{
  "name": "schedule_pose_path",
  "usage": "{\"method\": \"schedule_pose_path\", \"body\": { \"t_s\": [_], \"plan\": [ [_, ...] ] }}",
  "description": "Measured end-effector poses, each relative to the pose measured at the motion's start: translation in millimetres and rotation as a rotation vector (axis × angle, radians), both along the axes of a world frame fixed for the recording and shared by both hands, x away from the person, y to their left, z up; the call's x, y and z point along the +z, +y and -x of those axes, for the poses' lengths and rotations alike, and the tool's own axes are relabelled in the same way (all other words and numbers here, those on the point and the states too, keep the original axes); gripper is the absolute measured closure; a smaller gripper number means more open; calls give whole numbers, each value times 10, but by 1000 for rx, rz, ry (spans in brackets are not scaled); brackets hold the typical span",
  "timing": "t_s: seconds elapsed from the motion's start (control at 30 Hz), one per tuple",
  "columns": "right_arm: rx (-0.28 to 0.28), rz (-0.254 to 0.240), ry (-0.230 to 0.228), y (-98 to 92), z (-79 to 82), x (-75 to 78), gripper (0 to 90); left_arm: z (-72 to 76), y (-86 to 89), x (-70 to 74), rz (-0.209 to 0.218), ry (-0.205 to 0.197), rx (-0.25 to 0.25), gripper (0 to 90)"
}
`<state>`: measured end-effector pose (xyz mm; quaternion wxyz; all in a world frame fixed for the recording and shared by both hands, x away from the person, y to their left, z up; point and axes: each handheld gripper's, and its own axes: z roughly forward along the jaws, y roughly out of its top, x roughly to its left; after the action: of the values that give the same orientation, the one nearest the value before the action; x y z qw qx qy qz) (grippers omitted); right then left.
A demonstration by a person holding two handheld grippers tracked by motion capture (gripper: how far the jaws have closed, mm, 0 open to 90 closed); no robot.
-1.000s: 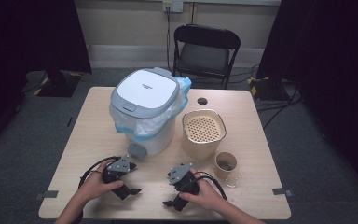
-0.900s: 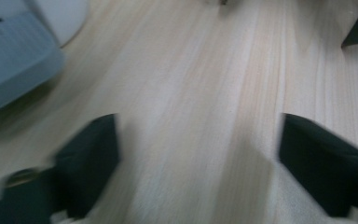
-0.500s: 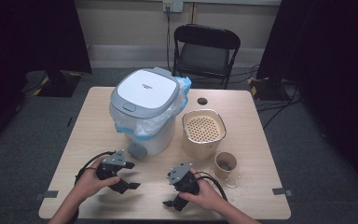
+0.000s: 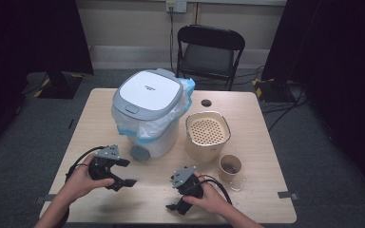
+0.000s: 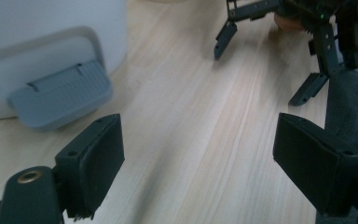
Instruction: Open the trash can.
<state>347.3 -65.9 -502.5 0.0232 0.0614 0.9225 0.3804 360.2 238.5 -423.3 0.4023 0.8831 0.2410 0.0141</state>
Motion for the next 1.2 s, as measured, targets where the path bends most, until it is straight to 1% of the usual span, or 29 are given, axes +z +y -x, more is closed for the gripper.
{"method": "schedule_pose_path", "body": {
  "t_s": [0.1, 0.13, 0.2, 0.23, 0.27, 0.3, 0.33, 0.4, 0.47, 0.6, 0.7, 0.77, 0.8, 0.83, 0.93, 1.0, 1.1, 1.2],
  "plan": [
    [-1, 0, 1, 0, 1, 0, 0, -3, 50, 78, 11, -1, 15, 160],
    [-1, 0, 1, 0, 1, 0, 0, -6, 64, 105, 7, 5, 25, 160],
    [-1, 0, 1, 0, 1, 0, 0, -19, 81, 159, 16, 32, 50, 160],
    [0, 0, 0, 0, 0, 0, 0, -22, 88, 194, 20, 39, 64, 159],
    [0, 0, 0, 0, 0, 0, 0, -26, 96, 220, 13, 35, 66, 160],
    [-1, 0, 1, 0, 1, 0, 0, -28, 100, 244, 23, 34, 72, 160],
    [-1, 0, 1, 0, 1, 0, 0, -31, 106, 275, 19, 35, 78, 160],
    [0, 0, 0, 0, 0, 0, 0, -43, 114, 321, 29, 45, 88, 163],
    [-1, 0, 1, 0, 1, 0, 0, -60, 118, 376, 20, 49, 94, 165],
    [-1, 0, 1, 0, 1, 0, 0, -84, 129, 456, 18, 45, 83, 210],
    [-1, 0, 1, 0, 1, 0, 0, -89, 131, 510, 13, 41, 94, 224],
    [0, 0, 0, 0, 0, 0, 0, -95, 141, 543, 22, 43, 97, 237],
    [-1, 0, 0, 0, 0, 0, 0, -97, 151, 567, 10, 44, 97, 256],
    [0, -1, -1, 0, -1, 0, 0, -98, 157, 587, 15, 38, 98, 273],
    [-1, -2, -2, 1, -1, -1, 0, -100, 181, 640, 26, 43, 103, 313],
    [-2, -1, -1, 1, 0, -1, 0, -109, 198, 683, 22, 38, 116, 339],
    [-2, -1, -2, 1, 0, -1, 0, -116, 224, 751, 42, 36, 130, 376],
    [-1, -2, -3, 1, -1, -1, 0, -117, 251, 834, 40, 35, 144, 412]
  ]
}}
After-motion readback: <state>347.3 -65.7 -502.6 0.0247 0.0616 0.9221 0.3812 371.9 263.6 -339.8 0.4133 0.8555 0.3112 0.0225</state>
